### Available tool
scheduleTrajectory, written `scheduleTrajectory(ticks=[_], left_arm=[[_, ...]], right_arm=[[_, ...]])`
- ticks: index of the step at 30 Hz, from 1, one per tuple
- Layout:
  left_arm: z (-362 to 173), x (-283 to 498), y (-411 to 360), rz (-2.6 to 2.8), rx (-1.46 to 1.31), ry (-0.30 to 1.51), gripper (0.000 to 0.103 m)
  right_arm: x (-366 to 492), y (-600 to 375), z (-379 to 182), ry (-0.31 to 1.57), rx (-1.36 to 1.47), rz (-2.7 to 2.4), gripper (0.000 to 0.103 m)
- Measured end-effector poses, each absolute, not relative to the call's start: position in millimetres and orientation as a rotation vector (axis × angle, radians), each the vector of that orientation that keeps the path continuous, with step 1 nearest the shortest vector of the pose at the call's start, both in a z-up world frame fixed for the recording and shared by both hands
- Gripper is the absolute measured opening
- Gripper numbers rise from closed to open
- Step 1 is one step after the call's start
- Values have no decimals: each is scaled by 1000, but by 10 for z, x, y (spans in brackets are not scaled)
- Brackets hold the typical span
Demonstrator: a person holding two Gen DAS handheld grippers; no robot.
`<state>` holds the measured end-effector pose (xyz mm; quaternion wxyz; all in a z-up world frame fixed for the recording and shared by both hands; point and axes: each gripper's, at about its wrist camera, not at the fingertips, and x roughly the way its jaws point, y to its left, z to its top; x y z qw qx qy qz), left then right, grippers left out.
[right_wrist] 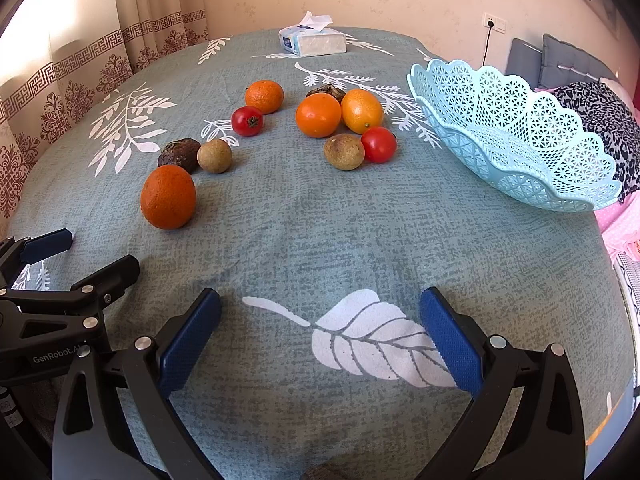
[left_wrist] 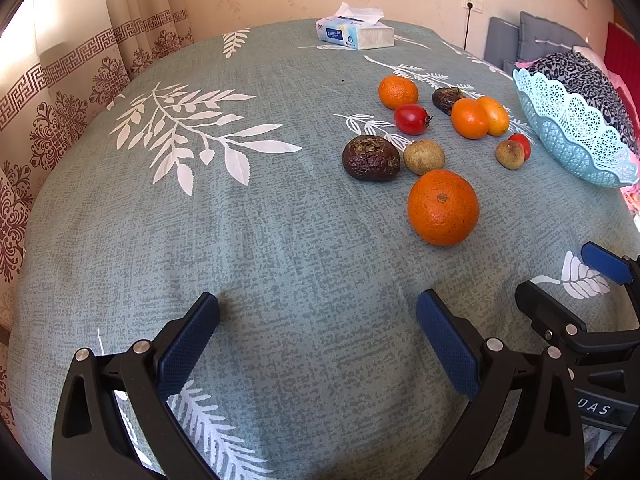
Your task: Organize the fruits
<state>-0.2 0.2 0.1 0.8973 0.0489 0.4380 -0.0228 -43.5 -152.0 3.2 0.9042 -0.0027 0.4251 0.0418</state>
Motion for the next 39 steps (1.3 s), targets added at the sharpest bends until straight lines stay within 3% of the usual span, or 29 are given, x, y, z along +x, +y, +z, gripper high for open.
scheduleTrajectory(ticks=[39], left_arm=[[1,-3,4,-46,104,906,98]], right_arm=[[-409,-1517,22,888,-32,105,101]])
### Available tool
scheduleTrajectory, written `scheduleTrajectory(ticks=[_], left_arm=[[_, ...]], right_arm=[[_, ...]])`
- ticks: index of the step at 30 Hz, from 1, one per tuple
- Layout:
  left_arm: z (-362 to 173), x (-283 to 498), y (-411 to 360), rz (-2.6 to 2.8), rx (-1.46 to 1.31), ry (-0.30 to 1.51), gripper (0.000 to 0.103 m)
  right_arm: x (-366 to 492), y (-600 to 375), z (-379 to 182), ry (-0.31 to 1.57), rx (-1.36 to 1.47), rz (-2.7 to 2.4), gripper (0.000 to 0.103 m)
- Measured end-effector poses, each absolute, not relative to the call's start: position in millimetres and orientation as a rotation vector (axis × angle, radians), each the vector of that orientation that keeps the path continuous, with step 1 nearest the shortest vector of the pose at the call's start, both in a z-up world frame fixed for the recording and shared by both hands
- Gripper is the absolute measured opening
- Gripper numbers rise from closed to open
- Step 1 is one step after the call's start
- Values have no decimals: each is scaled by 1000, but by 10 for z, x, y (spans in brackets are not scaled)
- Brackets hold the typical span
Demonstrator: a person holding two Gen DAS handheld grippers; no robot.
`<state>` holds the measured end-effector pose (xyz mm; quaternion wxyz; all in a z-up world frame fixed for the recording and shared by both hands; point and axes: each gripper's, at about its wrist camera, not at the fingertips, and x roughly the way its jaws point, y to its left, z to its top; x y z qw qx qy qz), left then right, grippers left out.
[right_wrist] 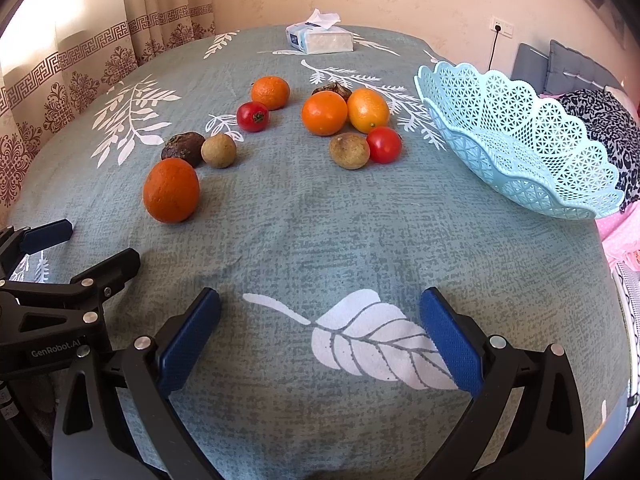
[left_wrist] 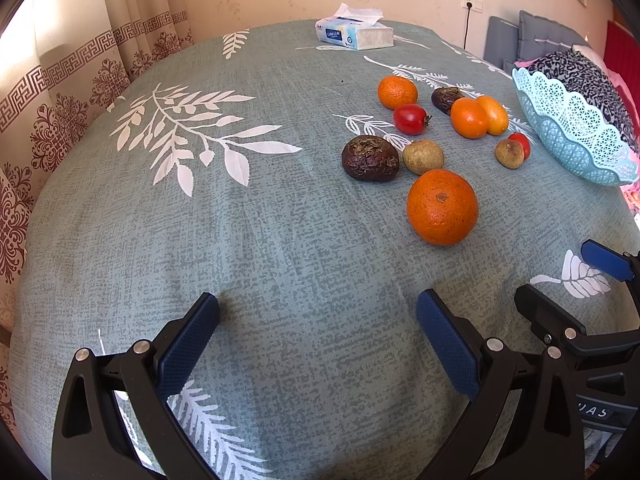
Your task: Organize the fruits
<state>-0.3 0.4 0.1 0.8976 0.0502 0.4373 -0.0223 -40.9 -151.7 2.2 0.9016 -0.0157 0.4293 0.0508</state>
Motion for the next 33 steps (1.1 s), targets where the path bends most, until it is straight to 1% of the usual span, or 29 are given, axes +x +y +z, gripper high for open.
scheduleTrajectory(ticks=[21,33], left_arm=[[36,-7,14,-46,109,902,98],[68,-54,-53,-86,146,891,98]], right_arm=[[-415,-1536,36,880,-30,110,101],[-369,-1730,128,892,49,142,101]])
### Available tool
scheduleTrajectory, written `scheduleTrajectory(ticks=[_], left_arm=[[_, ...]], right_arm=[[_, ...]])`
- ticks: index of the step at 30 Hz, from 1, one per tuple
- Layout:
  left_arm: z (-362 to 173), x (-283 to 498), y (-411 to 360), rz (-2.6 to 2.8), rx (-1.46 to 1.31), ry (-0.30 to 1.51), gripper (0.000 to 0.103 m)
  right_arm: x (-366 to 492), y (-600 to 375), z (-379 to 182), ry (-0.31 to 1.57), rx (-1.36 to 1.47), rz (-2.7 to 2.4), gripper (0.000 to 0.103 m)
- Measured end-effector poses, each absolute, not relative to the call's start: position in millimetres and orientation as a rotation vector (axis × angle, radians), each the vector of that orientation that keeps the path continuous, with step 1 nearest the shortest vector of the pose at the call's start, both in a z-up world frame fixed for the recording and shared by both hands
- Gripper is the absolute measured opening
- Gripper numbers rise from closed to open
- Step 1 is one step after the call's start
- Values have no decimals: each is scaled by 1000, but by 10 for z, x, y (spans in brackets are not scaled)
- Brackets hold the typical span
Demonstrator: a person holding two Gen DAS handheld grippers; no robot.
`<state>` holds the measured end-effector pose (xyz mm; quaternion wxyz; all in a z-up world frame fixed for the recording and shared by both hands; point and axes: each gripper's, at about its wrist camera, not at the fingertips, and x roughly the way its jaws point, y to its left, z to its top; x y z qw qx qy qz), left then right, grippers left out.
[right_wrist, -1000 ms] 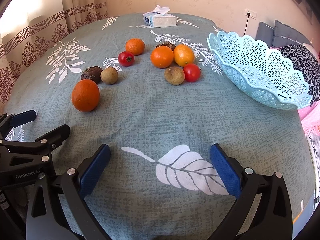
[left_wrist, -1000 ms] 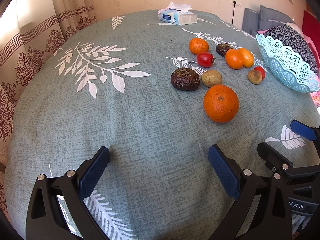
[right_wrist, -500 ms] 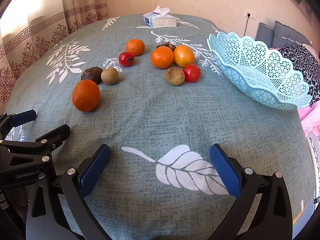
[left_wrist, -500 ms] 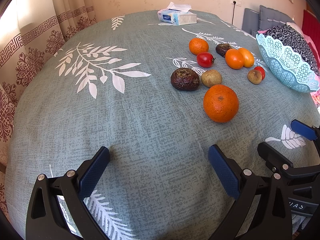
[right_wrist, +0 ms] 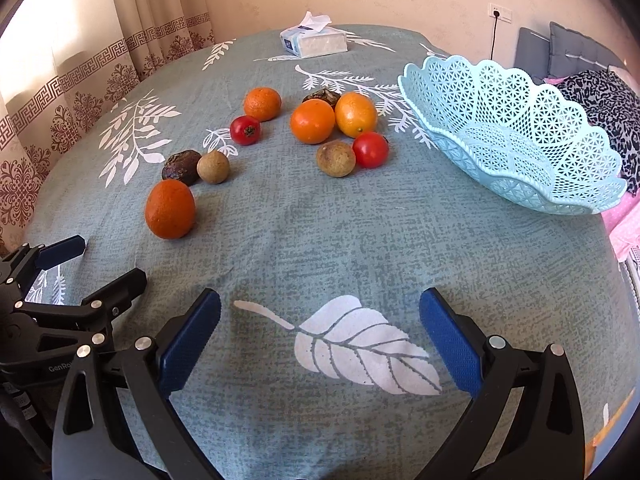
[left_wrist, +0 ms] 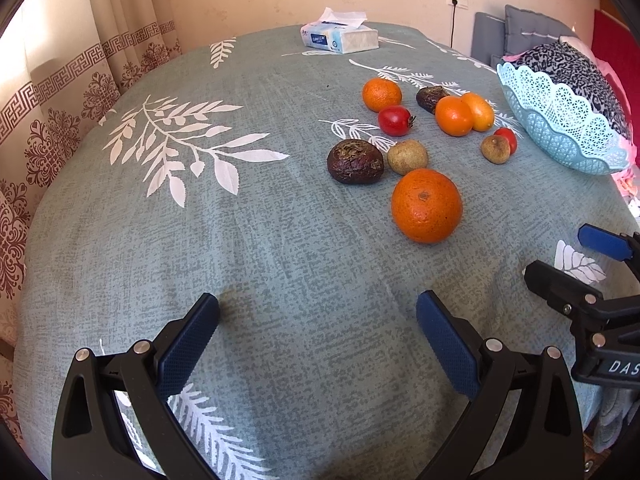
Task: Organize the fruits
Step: 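Grasp the large orange with the left gripper, then grasp the tan round fruit with the right gripper while the left gripper holds the orange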
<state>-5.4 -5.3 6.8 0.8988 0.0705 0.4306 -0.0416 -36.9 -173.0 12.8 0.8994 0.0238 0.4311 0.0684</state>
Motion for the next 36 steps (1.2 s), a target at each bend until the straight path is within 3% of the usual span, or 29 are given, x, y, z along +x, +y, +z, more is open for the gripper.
scheduleTrajectory(ticks=[12,17,20,22,24,26,36], left_arm=[[208,121,-232,-180,112,870,97],[230,271,-356,-226,99,858,86],[153,391,-407,-251,85,892,69],[149,426,-393,-248,66,894,64],[175,440,-377,-284,36,886,48],[191,443,-359,-316,9,886,39],[282,360,-55,-322,-83,879,38]], right_arm=[[-261,-1852,340,835,50,146,100],[-198,-1920,377,831,71,156,90],[-170,-1985,402,828,98,159,86],[-155,-2017,419,823,116,159,82],[-135,-2023,431,824,128,169,80],[-111,-1988,441,824,125,181,78],[114,-1693,469,851,117,295,61]])
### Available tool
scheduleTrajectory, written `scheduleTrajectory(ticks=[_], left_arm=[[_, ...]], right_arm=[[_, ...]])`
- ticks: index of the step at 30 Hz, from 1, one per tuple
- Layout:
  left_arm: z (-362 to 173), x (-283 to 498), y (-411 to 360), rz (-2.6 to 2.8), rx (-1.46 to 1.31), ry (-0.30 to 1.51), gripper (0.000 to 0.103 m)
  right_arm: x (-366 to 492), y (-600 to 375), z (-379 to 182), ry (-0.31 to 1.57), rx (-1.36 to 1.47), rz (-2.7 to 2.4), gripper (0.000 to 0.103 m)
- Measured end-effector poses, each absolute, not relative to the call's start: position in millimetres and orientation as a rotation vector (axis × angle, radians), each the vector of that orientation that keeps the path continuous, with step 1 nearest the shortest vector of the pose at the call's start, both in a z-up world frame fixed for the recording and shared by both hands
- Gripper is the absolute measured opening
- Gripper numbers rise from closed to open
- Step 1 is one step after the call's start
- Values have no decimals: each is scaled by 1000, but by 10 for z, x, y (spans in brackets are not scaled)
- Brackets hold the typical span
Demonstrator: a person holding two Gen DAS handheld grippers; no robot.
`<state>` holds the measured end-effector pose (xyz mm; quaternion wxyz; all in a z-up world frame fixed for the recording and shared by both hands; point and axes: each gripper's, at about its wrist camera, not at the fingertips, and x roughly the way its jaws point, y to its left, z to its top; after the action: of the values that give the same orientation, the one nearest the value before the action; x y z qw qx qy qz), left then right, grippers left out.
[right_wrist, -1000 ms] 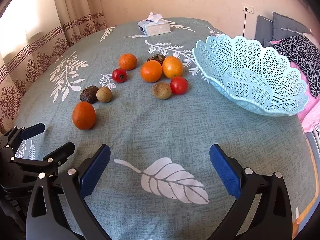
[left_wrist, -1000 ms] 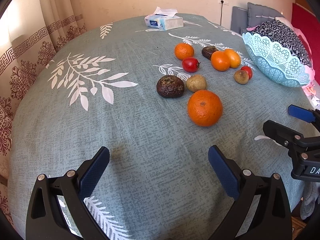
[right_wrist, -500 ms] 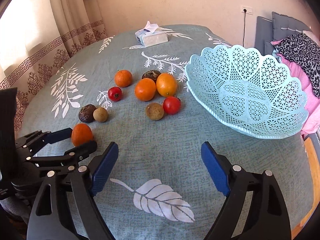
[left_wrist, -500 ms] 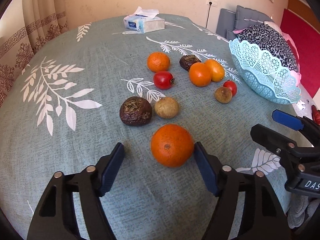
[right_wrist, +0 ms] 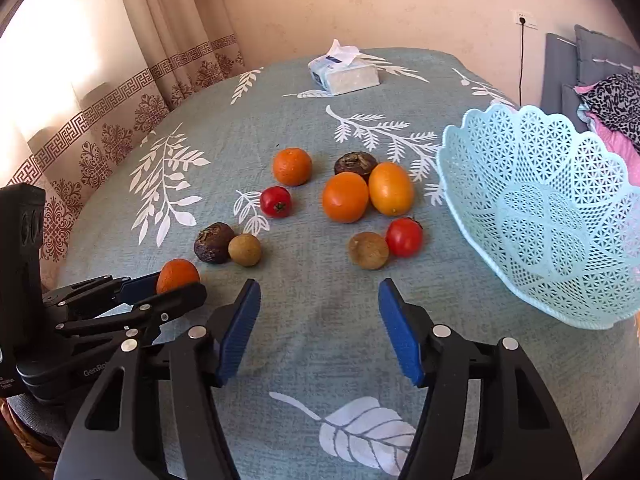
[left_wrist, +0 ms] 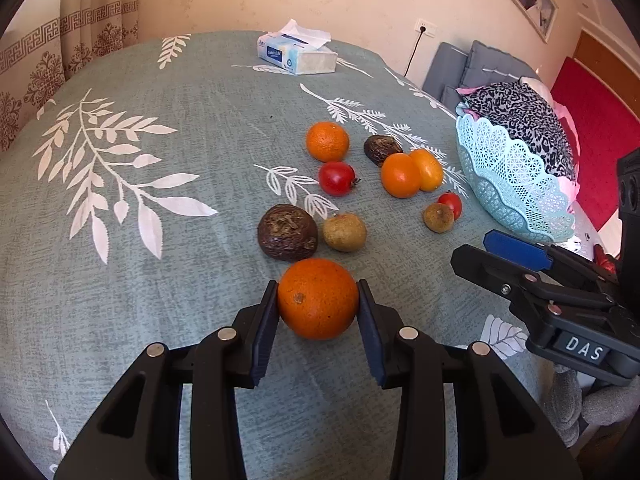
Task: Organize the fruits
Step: 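Grasp the tan round fruit with the right gripper while the left gripper holds the orange, then carry the tan fruit into the blue basket and open the right gripper while the left holds the orange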
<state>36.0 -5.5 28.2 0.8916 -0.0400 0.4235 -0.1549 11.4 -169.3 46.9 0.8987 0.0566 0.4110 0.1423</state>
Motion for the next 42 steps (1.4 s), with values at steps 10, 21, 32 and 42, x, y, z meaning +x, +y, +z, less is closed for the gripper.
scheduleTrajectory(ticks=[10,21,32,42], left_arm=[[433,314,268,-206,-69,821,38],[346,424,327,-195,-85,860,38],[425,458,204,-208,-66,850,38],[591,507,-163,-264,-16,824,39]], right_arm=[[500,-1212,341,933,97,427,45],[706,-1051,214,962,85,470,27],[473,-1527,586,844,162,410,27],[344,-2400,792,744,201,181,27]])
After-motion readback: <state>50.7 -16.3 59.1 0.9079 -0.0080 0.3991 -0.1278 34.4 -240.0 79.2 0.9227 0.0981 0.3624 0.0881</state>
